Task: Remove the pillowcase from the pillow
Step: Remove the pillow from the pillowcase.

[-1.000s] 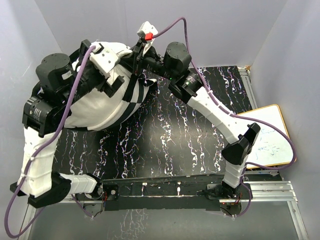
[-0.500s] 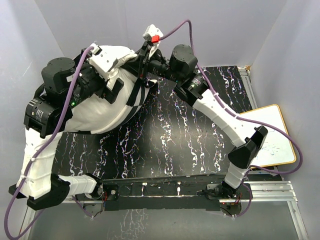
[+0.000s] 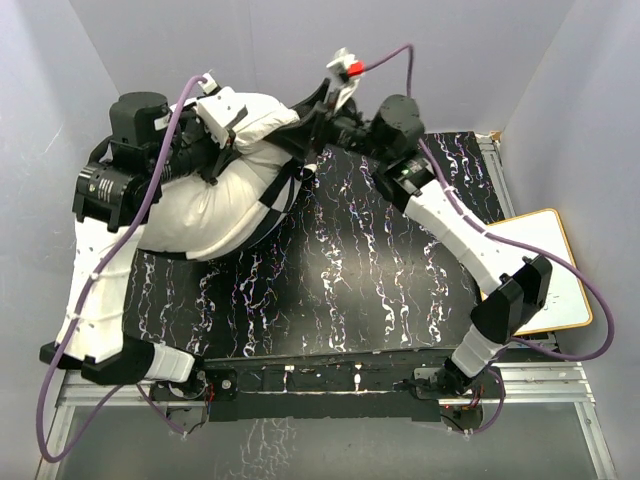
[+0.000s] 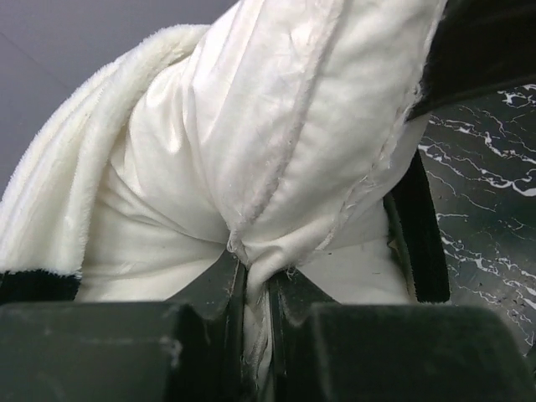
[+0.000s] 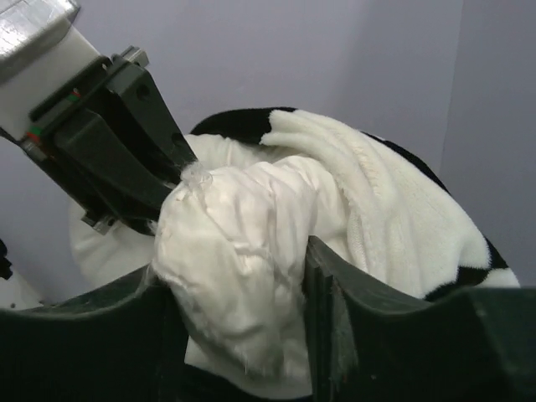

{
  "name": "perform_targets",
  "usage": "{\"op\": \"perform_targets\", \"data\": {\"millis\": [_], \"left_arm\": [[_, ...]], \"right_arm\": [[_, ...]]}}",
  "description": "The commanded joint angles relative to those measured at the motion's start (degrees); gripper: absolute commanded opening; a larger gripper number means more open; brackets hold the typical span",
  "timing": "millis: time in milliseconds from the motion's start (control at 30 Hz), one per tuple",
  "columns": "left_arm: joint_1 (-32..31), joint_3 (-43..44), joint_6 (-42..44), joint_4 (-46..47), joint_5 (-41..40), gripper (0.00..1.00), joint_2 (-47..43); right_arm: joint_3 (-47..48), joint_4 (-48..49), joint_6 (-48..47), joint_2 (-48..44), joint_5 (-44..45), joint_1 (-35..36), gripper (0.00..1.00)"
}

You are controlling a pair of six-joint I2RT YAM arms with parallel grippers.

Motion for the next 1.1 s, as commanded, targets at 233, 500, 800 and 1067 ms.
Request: {"op": "perform_targets", "data": {"millis": [233, 500, 800, 1067], "left_arm": [[4.61, 27.3, 2.28, -5.35, 14.43, 0.0, 9.62], [4.56, 21.19, 4.83, -6.59, 25.47, 0.0, 3.02], [4.62, 22.02, 7.4, -10.71, 24.22, 0.0, 1.29], [4.62, 24.22, 6.98, -9.95, 25.09, 0.0, 0.65]], "right_arm": [[-17.79, 36.22, 28.47, -10.3, -10.25, -24.56, 0.83], [-15.9, 37.86, 32.13, -7.23, -12.59, -22.7, 0.85], [-11.05, 14.77, 13.12, -4.54, -4.38, -9.54, 0.83], [-9.86, 9.75, 10.57, -0.08, 3.62, -8.33, 0.73]]}}
